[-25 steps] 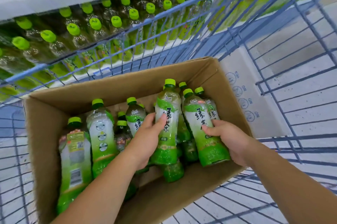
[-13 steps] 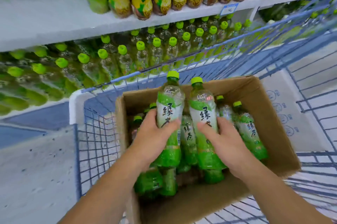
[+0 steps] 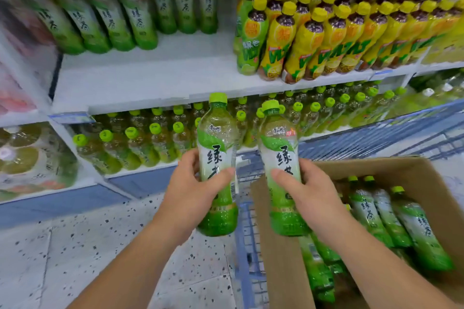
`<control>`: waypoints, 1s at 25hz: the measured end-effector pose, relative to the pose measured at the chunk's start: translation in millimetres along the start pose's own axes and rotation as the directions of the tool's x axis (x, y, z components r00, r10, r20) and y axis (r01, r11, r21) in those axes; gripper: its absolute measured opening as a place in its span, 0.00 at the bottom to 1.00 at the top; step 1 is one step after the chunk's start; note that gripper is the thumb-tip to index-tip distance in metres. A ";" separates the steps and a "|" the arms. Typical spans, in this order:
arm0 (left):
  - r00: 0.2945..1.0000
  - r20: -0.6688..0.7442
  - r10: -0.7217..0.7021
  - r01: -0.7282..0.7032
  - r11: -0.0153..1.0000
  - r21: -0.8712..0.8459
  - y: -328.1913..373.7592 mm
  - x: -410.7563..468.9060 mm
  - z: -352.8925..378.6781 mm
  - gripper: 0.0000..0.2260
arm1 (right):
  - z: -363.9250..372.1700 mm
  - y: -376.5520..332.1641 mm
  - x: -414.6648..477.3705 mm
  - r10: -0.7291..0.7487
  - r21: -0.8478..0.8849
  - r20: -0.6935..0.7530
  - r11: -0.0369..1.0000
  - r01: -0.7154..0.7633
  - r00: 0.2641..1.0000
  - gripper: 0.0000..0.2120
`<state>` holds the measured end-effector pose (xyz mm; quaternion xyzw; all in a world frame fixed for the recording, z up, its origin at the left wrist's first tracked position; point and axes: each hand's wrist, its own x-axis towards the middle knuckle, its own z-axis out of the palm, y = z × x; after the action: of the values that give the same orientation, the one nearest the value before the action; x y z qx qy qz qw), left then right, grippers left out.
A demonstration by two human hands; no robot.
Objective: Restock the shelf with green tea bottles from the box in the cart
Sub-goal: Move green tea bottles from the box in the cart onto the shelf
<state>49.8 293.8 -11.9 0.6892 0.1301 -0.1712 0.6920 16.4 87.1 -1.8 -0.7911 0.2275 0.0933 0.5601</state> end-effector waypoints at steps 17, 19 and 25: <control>0.956 -0.163 0.244 -0.188 0.935 0.300 60.7 136.1 -178.4 0.20 | 165.3 -114.1 130.3 -0.163 -0.072 -0.001 0.984 0.162 0.987 0.09; 0.954 -0.168 0.249 -0.177 0.919 0.353 69.8 158.2 -172.9 0.20 | 165.3 -119.5 156.3 -0.163 -0.097 -0.012 0.982 0.161 0.987 0.09; 0.925 -0.138 0.355 -0.269 0.865 0.425 98.5 228.7 -155.8 0.26 | 161.3 -138.1 231.6 -0.257 -0.105 0.001 0.961 0.255 0.967 0.10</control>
<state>307.0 435.3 -20.0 0.8414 0.0516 -0.0053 0.5379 301.4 215.0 -35.7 -0.8425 0.1216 0.0270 0.5241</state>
